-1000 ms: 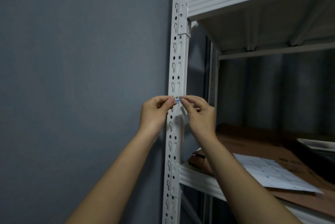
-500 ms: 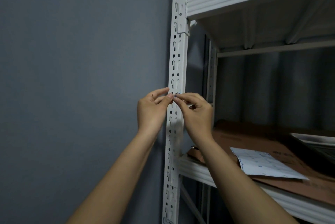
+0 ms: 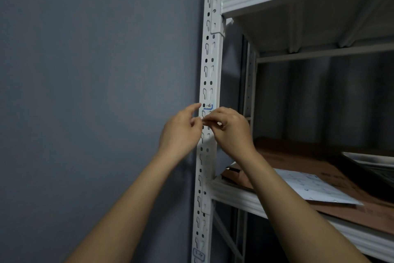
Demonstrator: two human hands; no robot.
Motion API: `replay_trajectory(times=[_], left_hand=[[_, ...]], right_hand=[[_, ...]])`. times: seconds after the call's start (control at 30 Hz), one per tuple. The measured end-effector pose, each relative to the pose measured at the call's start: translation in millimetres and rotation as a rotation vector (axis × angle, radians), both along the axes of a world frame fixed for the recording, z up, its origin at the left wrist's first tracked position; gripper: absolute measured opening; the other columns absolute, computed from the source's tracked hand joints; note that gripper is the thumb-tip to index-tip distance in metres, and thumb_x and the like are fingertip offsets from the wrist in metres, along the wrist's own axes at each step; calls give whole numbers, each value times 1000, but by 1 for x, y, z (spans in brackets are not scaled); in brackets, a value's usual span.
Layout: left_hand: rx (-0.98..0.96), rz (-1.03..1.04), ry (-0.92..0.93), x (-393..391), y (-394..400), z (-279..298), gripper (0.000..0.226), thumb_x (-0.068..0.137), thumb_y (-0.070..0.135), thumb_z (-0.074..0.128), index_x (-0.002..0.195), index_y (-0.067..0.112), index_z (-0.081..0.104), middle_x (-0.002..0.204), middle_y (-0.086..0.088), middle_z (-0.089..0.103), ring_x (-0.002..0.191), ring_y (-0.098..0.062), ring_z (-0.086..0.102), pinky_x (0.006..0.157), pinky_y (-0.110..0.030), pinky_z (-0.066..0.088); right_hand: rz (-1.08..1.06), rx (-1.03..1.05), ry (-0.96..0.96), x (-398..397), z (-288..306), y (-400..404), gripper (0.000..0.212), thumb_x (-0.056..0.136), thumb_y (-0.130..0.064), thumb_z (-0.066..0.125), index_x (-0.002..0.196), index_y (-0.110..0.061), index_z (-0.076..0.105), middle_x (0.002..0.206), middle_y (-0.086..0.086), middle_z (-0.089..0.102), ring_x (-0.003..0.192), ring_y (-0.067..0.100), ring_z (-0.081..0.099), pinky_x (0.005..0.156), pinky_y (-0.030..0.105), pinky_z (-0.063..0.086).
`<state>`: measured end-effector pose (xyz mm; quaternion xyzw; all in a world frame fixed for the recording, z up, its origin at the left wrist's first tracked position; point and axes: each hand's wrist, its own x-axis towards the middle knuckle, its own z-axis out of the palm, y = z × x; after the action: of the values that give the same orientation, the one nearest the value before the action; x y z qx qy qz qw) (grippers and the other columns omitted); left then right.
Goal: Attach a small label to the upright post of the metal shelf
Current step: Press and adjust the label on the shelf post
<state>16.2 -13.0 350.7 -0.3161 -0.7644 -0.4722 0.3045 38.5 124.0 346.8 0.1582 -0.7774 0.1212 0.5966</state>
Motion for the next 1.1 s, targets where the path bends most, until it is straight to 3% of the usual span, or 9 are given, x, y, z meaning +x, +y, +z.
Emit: replay_trajectory(times=[0.1, 0.27, 0.4, 0.47, 0.53, 0.57, 0.63, 0.9, 1.1], left_hand=[[-106, 78, 89, -5, -2, -3, 40, 94, 25, 42, 133, 34, 47, 99, -1, 72, 93, -25, 63, 83, -41, 50], [64, 90, 119, -15, 3, 3, 25, 95, 26, 45, 116, 30, 60, 85, 12, 73, 86, -17, 66, 75, -33, 50], [243, -61, 58, -40, 17, 2, 15, 91, 31, 57, 101, 29, 68, 93, 11, 72, 89, -7, 65, 81, -33, 52], [218, -14, 75, -53, 26, -2, 17, 91, 31, 58, 104, 27, 69, 102, 11, 70, 97, -9, 62, 82, -32, 50], [193, 41, 132, -63, 36, -5, 21, 91, 30, 59, 109, 24, 68, 110, 9, 66, 104, -13, 58, 83, -31, 48], [191, 60, 166, -68, 40, -6, 22, 91, 29, 59, 110, 23, 68, 113, 9, 64, 105, -13, 55, 83, -31, 47], [212, 86, 222, -75, 48, -6, 22, 90, 30, 60, 110, 22, 68, 112, 11, 62, 104, -10, 52, 79, -26, 45], [343, 160, 425, -94, 62, -10, 9, 84, 28, 69, 91, 24, 73, 123, 2, 55, 113, -15, 44, 82, -32, 45], [353, 169, 385, -101, 73, -15, 10, 90, 29, 60, 96, 25, 67, 125, -2, 45, 117, -16, 34, 92, -30, 32]], right_hand=[[33, -47, -142, 0, 6, 3, 8, 84, -13, 71, 89, -13, 77, 86, 0, 72, 81, 20, 65, 74, 40, 53], [132, -413, -150, -11, 15, 8, 8, 86, -9, 68, 90, -9, 75, 91, -3, 64, 93, 17, 62, 88, 33, 50], [-26, -396, -109, -26, 21, 11, 6, 89, -19, 65, 92, -19, 71, 129, -5, 51, 126, 10, 36, 98, 21, 31], [7, -443, -179, -33, 25, 12, 7, 91, -21, 63, 87, -26, 66, 144, -6, 42, 137, 13, 29, 101, 27, 26], [158, -459, -225, -42, 27, 15, 13, 92, -16, 59, 83, -26, 60, 133, -4, 54, 128, 14, 45, 109, 40, 36], [226, -445, -224, -45, 26, 16, 15, 93, -13, 57, 84, -24, 57, 114, -5, 63, 111, 10, 57, 100, 47, 47], [293, -437, -209, -49, 24, 20, 16, 94, -9, 55, 85, -23, 56, 88, -9, 63, 83, 4, 63, 80, 39, 55], [347, -486, -156, -61, 18, 26, 31, 94, -14, 56, 78, -40, 53, 91, -6, 65, 91, 13, 67, 78, 49, 56], [307, -508, -102, -66, 15, 23, 25, 94, -13, 54, 80, -33, 51, 85, -12, 62, 88, 12, 63, 81, 49, 54]])
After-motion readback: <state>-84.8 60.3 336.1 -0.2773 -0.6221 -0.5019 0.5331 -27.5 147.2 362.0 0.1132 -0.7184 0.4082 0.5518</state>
